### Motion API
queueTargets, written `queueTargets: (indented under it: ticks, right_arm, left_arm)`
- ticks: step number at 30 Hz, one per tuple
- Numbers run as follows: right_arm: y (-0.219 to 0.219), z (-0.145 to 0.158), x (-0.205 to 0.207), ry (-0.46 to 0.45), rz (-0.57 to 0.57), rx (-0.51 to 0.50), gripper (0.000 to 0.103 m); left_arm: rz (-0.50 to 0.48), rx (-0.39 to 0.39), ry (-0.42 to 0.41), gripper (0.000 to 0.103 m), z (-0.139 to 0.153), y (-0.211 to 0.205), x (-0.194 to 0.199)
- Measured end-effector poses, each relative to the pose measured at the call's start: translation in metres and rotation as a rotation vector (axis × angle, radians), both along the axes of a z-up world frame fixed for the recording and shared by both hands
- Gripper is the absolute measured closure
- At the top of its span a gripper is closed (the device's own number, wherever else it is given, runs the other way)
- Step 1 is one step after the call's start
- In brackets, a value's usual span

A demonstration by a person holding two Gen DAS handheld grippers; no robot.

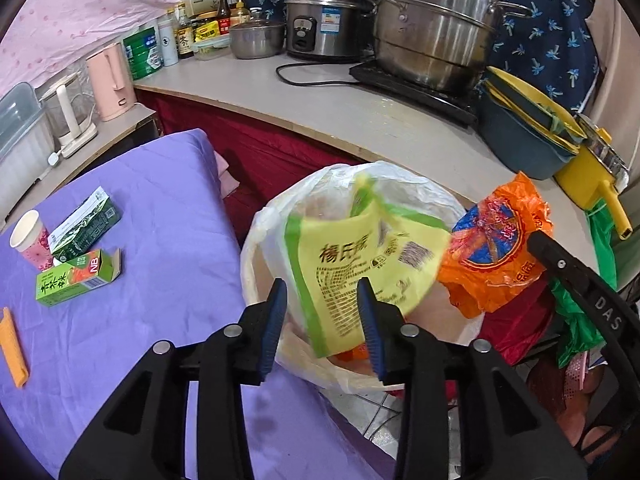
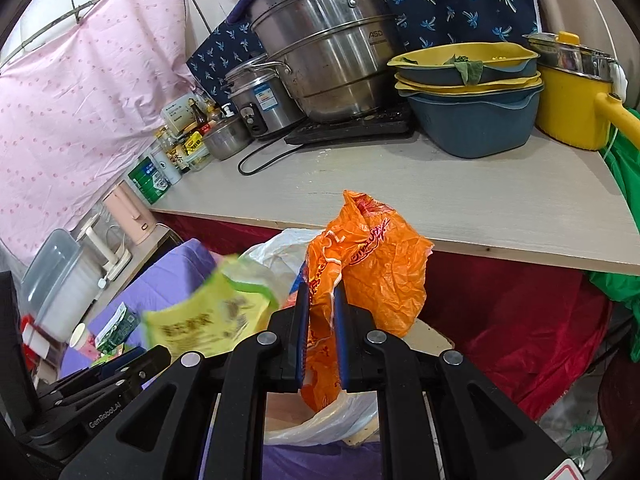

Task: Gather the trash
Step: 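Carry both bags over the bin and open both tools to drop them, then move both open tools back over the table toward the foam net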

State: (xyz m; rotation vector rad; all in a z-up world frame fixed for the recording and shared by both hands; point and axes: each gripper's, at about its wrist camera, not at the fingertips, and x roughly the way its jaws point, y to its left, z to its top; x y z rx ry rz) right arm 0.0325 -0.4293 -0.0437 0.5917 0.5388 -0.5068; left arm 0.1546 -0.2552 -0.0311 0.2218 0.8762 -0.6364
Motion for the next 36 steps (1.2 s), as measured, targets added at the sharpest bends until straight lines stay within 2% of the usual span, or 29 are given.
queueTargets:
  ticks: [4,12,14,22,28,36]
  right_arm:
    - [0.002,-0.002,0.008,0.000,0.015,0.005,0.094]
    - [0.028,0.000,0.041,0.005,0.118,-0.005,0.094]
    - [0.036,0.002,0.047,-0.003,0.128,-0.007,0.092]
    - [0.055,0.011,0.054,-0.002,0.147,-0.019,0.083]
    - [0.070,0.019,0.050,-0.005,0.162,-0.033,0.077]
    - [0.107,0.025,0.058,-0.007,0.216,-0.042,0.074]
  left_arm:
    - [0.040,-0.011,0.016,0.061,-0.003,0.013,0.011]
    - [0.108,-0.030,0.021,0.059,-0.001,0.043,0.024]
    - [0.127,-0.036,0.020,0.055,0.001,0.052,0.026]
    - [0.167,-0.052,0.012,0.055,0.008,0.078,0.032]
    - [0.198,-0.074,0.007,0.050,0.015,0.101,0.030]
    - [0.262,-0.085,-0.015,0.049,0.024,0.146,0.031]
